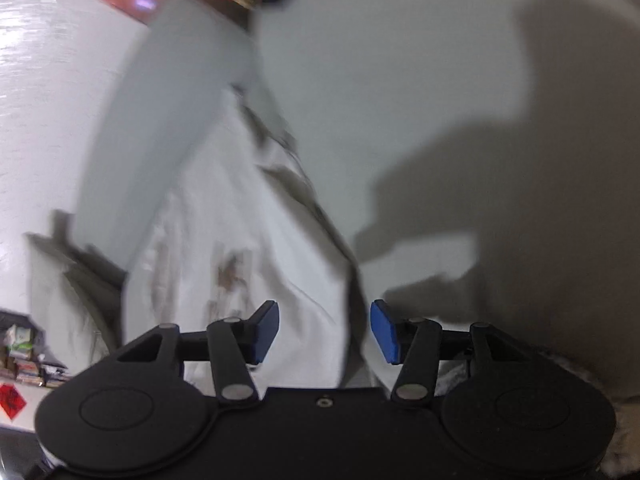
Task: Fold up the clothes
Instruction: 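Lower the sweatshirt flat onto the sofa and open both grippers, then move both grippers over the flattened sweatshirt toward its collar and hem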
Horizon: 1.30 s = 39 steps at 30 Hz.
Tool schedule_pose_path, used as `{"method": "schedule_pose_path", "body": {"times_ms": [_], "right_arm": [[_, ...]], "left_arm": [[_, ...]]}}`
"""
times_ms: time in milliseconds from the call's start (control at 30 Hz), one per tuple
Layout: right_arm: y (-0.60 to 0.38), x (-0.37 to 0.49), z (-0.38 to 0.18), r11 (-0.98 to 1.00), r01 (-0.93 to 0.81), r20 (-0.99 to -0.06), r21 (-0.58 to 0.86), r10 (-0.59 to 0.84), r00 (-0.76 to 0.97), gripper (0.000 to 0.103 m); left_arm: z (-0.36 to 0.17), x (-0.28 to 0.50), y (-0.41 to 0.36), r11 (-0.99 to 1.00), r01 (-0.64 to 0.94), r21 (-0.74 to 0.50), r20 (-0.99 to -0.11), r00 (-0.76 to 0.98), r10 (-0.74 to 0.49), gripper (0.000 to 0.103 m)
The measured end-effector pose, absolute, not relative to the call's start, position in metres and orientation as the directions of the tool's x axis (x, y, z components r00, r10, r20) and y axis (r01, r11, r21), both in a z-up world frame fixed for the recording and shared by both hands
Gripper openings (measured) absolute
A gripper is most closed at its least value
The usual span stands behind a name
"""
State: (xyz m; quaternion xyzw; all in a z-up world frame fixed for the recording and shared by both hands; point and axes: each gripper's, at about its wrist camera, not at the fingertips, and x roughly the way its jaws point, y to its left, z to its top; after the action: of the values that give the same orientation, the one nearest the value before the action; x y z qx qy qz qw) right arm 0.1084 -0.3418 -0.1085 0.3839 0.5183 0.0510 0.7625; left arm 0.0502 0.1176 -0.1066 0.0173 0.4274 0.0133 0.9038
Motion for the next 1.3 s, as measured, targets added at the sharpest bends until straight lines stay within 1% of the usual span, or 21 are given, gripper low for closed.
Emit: {"method": "schedule_pose_path", "body": {"times_ms": [33, 100, 133, 200, 267, 300, 333, 367, 400, 467, 533, 600, 733, 833, 900, 933, 1033, 1067, 1200, 1233, 1300], "right_arm": [[-0.339, 0.114, -0.116, 0.703, 0.334, -0.763, 0.627, 0.469, 0.445, 0.050], [-0.334, 0.127, -0.133, 0.662, 0.362, -0.748, 0.656, 0.506, 0.429, 0.051], [-0.333, 0.131, -0.138, 0.628, 0.380, -0.730, 0.679, 0.526, 0.436, 0.051], [-0.330, 0.139, -0.149, 0.555, 0.404, -0.685, 0.728, 0.560, 0.465, 0.052], [-0.328, 0.147, -0.161, 0.452, 0.411, -0.611, 0.791, 0.595, 0.522, 0.052], [-0.329, 0.149, -0.169, 0.378, 0.407, -0.554, 0.832, 0.615, 0.561, 0.050], [-0.329, 0.148, -0.176, 0.300, 0.403, -0.497, 0.865, 0.622, 0.605, 0.044], [-0.331, 0.145, -0.184, 0.218, 0.400, -0.444, 0.890, 0.611, 0.656, 0.035], [-0.333, 0.140, -0.189, 0.150, 0.392, -0.401, 0.907, 0.587, 0.703, 0.032], [-0.335, 0.134, -0.190, 0.097, 0.358, -0.348, 0.929, 0.558, 0.753, 0.031], [-0.336, 0.133, -0.183, 0.113, 0.319, -0.327, 0.941, 0.542, 0.774, 0.031], [-0.338, 0.132, -0.178, 0.131, 0.308, -0.329, 0.942, 0.534, 0.779, 0.032], [-0.332, 0.142, -0.178, 0.210, 0.345, -0.399, 0.915, 0.606, 0.688, 0.032], [-0.302, 0.152, -0.161, 0.297, 0.219, -0.368, 0.929, 0.783, 0.501, 0.032], [-0.287, 0.148, -0.141, 0.426, 0.145, -0.443, 0.893, 0.776, 0.450, 0.032], [-0.288, 0.143, -0.132, 0.473, 0.135, -0.474, 0.871, 0.733, 0.487, 0.032], [-0.316, 0.125, -0.119, 0.532, 0.220, -0.534, 0.818, 0.559, 0.635, 0.030], [-0.323, 0.122, -0.120, 0.539, 0.262, -0.563, 0.800, 0.527, 0.636, 0.026], [-0.321, 0.121, -0.142, 0.560, 0.370, -0.667, 0.741, 0.547, 0.506, 0.025], [-0.316, 0.119, -0.149, 0.530, 0.400, -0.663, 0.747, 0.551, 0.507, 0.025], [-0.307, 0.117, -0.164, 0.461, 0.458, -0.649, 0.760, 0.559, 0.516, 0.028]], "left_arm": [[-0.118, 0.058, 0.114, 0.999, 0.000, 0.035, -0.791, 0.611, 0.028, 0.029], [-0.140, 0.070, 0.113, 1.000, 0.004, 0.019, -0.826, 0.564, 0.013, 0.029], [-0.145, 0.069, 0.117, 1.000, -0.001, 0.004, -0.827, 0.562, 0.003, 0.031], [-0.153, 0.067, 0.125, 1.000, -0.011, -0.030, -0.824, 0.566, -0.019, 0.032], [-0.153, 0.067, 0.130, 0.998, -0.022, -0.060, -0.824, 0.566, -0.037, 0.032], [-0.153, 0.067, 0.131, 0.997, -0.024, -0.067, -0.823, 0.567, -0.041, 0.032], [-0.155, 0.067, 0.130, 0.997, -0.025, -0.069, -0.821, 0.569, -0.042, 0.032], [-0.156, 0.068, 0.128, 0.997, -0.025, -0.069, -0.820, 0.571, -0.043, 0.032], [-0.157, 0.069, 0.127, 0.998, -0.023, -0.066, -0.819, 0.573, -0.041, 0.033], [-0.158, 0.069, 0.125, 0.998, -0.019, -0.059, -0.817, 0.576, -0.037, 0.033], [-0.158, 0.067, 0.126, 0.998, -0.019, -0.058, -0.815, 0.578, -0.037, 0.033], [-0.158, 0.068, 0.128, 0.998, -0.023, -0.064, -0.815, 0.579, -0.039, 0.033], [-0.158, 0.065, 0.129, 0.997, -0.025, -0.068, -0.813, 0.581, -0.041, 0.033], [-0.158, 0.064, 0.129, 0.998, -0.024, -0.066, -0.811, 0.584, -0.039, 0.033], [-0.158, 0.063, 0.129, 0.998, -0.024, -0.066, -0.810, 0.585, -0.040, 0.033], [-0.158, 0.063, 0.129, 0.997, -0.025, -0.068, -0.810, 0.585, -0.040, 0.033], [-0.158, 0.063, 0.130, 0.997, -0.025, -0.076, -0.810, 0.585, -0.047, 0.034], [-0.158, 0.064, 0.130, 0.996, -0.025, -0.080, -0.809, 0.585, -0.050, 0.034], [-0.159, 0.065, 0.129, 0.996, -0.021, -0.085, -0.808, 0.586, -0.057, 0.037], [-0.159, 0.065, 0.129, 0.996, -0.020, -0.084, -0.808, 0.587, -0.057, 0.037], [-0.159, 0.064, 0.129, 0.996, -0.018, -0.083, -0.807, 0.588, -0.057, 0.037]]}}
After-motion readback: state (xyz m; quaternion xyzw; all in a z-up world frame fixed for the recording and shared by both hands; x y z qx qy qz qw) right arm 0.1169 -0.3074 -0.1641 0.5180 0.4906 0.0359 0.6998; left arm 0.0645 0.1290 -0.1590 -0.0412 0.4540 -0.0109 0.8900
